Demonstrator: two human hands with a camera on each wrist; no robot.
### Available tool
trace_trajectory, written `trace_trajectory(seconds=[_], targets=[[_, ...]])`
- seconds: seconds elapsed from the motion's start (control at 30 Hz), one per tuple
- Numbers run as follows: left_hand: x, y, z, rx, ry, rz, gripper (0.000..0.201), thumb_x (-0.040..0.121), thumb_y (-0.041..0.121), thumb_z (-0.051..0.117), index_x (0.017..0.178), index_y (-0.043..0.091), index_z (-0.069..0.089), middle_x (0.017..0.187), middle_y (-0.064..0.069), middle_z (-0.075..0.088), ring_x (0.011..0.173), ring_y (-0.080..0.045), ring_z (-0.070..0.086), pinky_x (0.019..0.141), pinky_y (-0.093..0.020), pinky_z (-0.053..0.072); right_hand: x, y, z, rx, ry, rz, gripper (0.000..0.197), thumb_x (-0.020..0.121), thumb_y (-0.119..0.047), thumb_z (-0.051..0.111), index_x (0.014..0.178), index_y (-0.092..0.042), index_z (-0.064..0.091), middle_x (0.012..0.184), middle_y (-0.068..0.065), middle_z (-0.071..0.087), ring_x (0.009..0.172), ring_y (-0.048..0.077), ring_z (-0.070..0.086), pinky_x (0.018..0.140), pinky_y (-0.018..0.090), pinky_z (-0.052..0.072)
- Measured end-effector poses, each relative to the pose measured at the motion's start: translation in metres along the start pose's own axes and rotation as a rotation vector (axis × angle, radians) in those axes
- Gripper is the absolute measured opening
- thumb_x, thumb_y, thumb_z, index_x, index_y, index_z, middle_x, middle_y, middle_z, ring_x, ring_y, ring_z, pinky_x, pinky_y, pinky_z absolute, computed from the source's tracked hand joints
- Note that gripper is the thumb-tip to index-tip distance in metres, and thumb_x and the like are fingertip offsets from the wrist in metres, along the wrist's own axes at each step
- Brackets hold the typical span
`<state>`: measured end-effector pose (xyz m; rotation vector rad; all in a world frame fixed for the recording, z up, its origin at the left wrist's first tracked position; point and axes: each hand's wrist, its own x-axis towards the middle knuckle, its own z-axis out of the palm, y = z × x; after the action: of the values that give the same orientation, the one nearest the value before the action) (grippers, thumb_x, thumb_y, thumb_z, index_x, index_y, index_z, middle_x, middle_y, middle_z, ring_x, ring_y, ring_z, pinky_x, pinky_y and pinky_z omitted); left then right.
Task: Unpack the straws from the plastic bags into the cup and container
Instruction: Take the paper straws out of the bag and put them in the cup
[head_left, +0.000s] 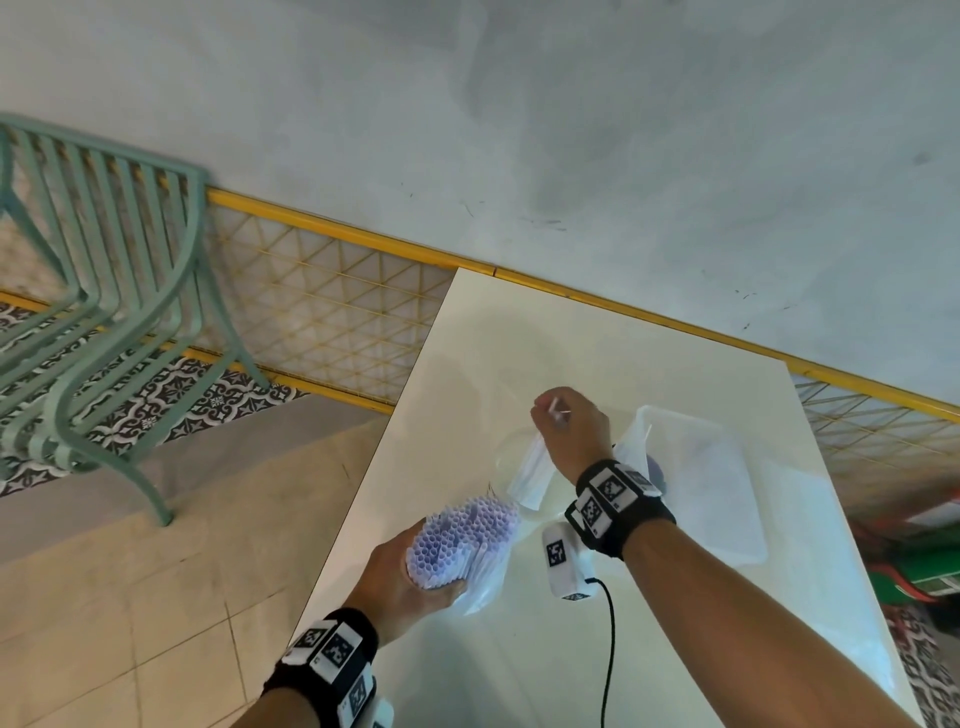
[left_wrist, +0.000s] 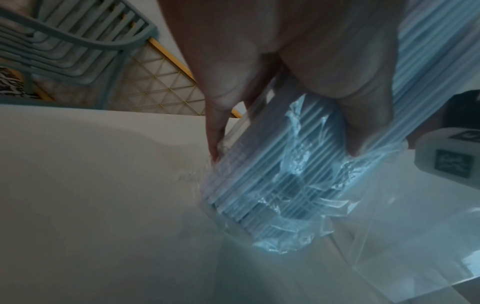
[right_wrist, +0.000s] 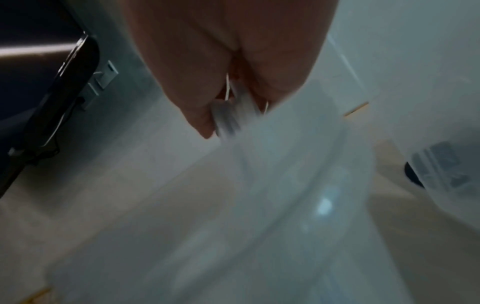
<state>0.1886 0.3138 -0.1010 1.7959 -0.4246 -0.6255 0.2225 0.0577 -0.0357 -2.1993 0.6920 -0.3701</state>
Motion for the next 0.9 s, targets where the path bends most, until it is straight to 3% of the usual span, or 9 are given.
trace_trajectory(seconds=[0.13, 0.2, 0.27, 0.33, 0.4, 0.47, 0.57, 0.7, 0.9], targets=[[-0.001, 0.002, 0.001, 0.026, 0.002, 0.012, 0.050, 0.070, 0.019, 0.086, 0.103, 0.040, 0.054, 0.099, 0.044, 0.060, 0.094, 0.017, 0.059, 0.077, 0.002, 0.042, -0.001, 0.009, -0.006, -0.098, -0.066, 0.027, 0.020, 0.094, -0.013, 0.050, 0.105, -0.023, 0.063, 0.083, 0.001, 0.065, 0.074, 0.019, 0.060, 0.071, 0.029, 0.051], [-0.001, 0.002, 0.000, 0.031, -0.004, 0.015, 0.050, 0.070, 0.018, 0.085, 0.103, 0.040, 0.055, 0.098, 0.043, 0.060, 0.093, 0.017, 0.060, 0.076, 0.002, 0.042, -0.002, 0.011, -0.008, -0.224, -0.160, 0.026, 0.022, 0.096, -0.018, 0.049, 0.109, -0.024, 0.065, 0.109, 0.001, 0.066, 0.094, 0.019, 0.062, 0.086, 0.030, 0.048], [-0.001, 0.001, 0.000, 0.036, -0.004, 0.013, 0.049, 0.070, 0.020, 0.086, 0.103, 0.039, 0.056, 0.099, 0.041, 0.062, 0.093, 0.014, 0.061, 0.077, 0.001, 0.044, -0.006, 0.007, -0.013, -0.306, -0.180, 0.036, 0.026, 0.098, -0.026, 0.048, 0.119, -0.025, 0.063, 0.135, -0.001, 0.053, 0.121, 0.022, 0.051, 0.104, 0.037, 0.039], [-0.001, 0.000, 0.000, 0.043, 0.001, 0.011, 0.050, 0.069, 0.023, 0.086, 0.104, 0.040, 0.056, 0.101, 0.040, 0.062, 0.095, 0.014, 0.061, 0.078, 0.000, 0.044, -0.018, -0.005, -0.024, -0.346, -0.107, -0.074, 0.030, 0.099, -0.023, 0.047, 0.127, -0.025, 0.059, 0.143, -0.003, 0.044, 0.131, 0.021, 0.038, 0.108, 0.040, 0.030], [-0.001, -0.001, 0.000, 0.047, 0.005, 0.007, 0.049, 0.069, 0.024, 0.086, 0.104, 0.040, 0.056, 0.101, 0.040, 0.062, 0.094, 0.014, 0.061, 0.076, 0.000, 0.044, -0.037, -0.018, -0.038, -0.239, -0.083, -0.331, 0.037, 0.093, -0.004, 0.050, 0.123, -0.023, 0.061, 0.132, -0.003, 0.054, 0.117, 0.013, 0.049, 0.102, 0.033, 0.040], [-0.001, -0.001, 0.001, 0.057, 0.014, 0.009, 0.048, 0.069, 0.023, 0.086, 0.103, 0.040, 0.057, 0.098, 0.040, 0.062, 0.092, 0.014, 0.061, 0.074, 0.000, 0.045, -0.065, -0.028, -0.051, -0.123, -0.211, -0.487, 0.043, 0.085, 0.008, 0.054, 0.115, -0.021, 0.065, 0.116, -0.006, 0.064, 0.093, 0.002, 0.058, 0.085, 0.020, 0.048], [-0.001, -0.001, 0.002, 0.081, 0.023, 0.018, 0.048, 0.068, 0.024, 0.086, 0.101, 0.041, 0.056, 0.096, 0.044, 0.060, 0.090, 0.017, 0.060, 0.072, 0.001, 0.043, -0.113, -0.030, -0.054, -0.128, -0.331, -0.534, 0.039, 0.079, -0.003, 0.068, 0.111, -0.026, 0.063, 0.106, -0.015, 0.062, 0.080, 0.001, 0.057, 0.071, 0.010, 0.046], [-0.001, -0.002, 0.003, 0.089, 0.026, 0.027, 0.050, 0.069, 0.028, 0.085, 0.104, 0.043, 0.054, 0.099, 0.047, 0.057, 0.093, 0.019, 0.057, 0.074, 0.003, 0.041, -0.148, -0.019, -0.029, -0.160, -0.224, -0.489, 0.037, 0.078, -0.034, 0.075, 0.111, -0.033, 0.059, 0.111, -0.017, 0.052, 0.078, -0.001, 0.052, 0.069, 0.020, 0.052], [0.000, -0.006, 0.006, 0.097, 0.052, 0.021, 0.046, 0.069, 0.027, 0.084, 0.100, 0.045, 0.055, 0.100, 0.046, 0.057, 0.093, 0.016, 0.058, 0.075, -0.003, 0.043, -0.152, -0.004, -0.005, -0.069, -0.066, -0.372, 0.029, 0.074, -0.036, 0.080, 0.097, -0.027, 0.065, 0.114, -0.010, 0.053, 0.088, 0.008, 0.062, 0.074, 0.031, 0.058]])
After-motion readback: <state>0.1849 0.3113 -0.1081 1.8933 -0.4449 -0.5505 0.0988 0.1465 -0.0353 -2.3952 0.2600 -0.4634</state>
